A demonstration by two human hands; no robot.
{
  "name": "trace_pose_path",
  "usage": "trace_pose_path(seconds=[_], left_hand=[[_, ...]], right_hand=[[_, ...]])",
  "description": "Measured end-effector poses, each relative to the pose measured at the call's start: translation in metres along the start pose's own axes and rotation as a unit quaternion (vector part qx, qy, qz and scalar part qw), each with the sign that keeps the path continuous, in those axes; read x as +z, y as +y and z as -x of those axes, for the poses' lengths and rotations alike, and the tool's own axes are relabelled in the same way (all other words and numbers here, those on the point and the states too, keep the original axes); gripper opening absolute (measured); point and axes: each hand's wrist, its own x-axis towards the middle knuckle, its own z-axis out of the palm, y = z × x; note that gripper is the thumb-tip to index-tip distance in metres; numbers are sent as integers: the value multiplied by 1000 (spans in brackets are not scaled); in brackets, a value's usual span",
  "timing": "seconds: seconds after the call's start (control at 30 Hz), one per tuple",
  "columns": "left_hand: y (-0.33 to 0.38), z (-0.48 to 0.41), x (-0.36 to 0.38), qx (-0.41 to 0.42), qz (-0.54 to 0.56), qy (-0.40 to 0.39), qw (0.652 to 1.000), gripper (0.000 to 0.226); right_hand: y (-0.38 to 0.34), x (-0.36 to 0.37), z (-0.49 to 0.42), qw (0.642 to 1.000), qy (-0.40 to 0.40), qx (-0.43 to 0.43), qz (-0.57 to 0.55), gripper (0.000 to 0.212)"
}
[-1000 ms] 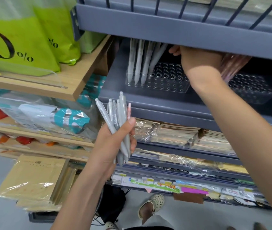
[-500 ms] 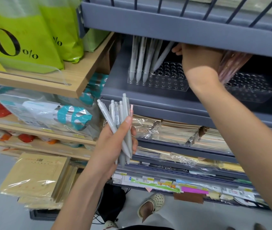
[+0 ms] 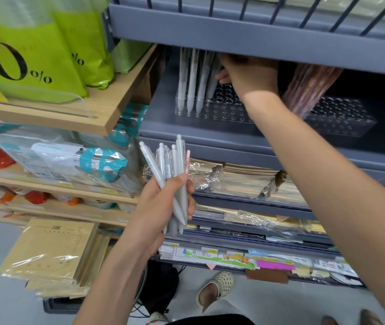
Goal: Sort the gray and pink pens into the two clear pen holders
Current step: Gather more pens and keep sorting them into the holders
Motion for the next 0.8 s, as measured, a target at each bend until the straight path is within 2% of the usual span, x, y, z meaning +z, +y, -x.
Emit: trace_pose_path(seconds=[0.1, 0.2, 0.3, 0.5, 0.57, 0.73, 0.8], left_hand=[[-1, 3, 0, 1, -6, 3, 1000, 11], [0, 8, -2, 4, -18, 1, 1000, 23], [2, 13, -3, 19, -25, -4, 999, 28], [4, 18, -5, 33, -1, 8, 999, 30], [4, 19, -5, 38, 1, 15, 999, 30], [5, 19, -6, 42, 17, 21, 999, 28], [4, 19, -5, 43, 20, 22, 999, 29]], right_hand=[[11, 6, -4, 999, 15, -29, 13, 26], [18, 8, -4, 999, 9, -51, 11, 10], [21, 9, -6, 999, 7, -49, 16, 17], [20, 12, -8, 999, 7, -34, 41, 6], [20, 11, -8, 999, 7, -23, 49, 8], [20, 3, 1, 1000, -12, -1, 14, 10], [18, -1, 9, 1000, 6, 3, 0, 12]])
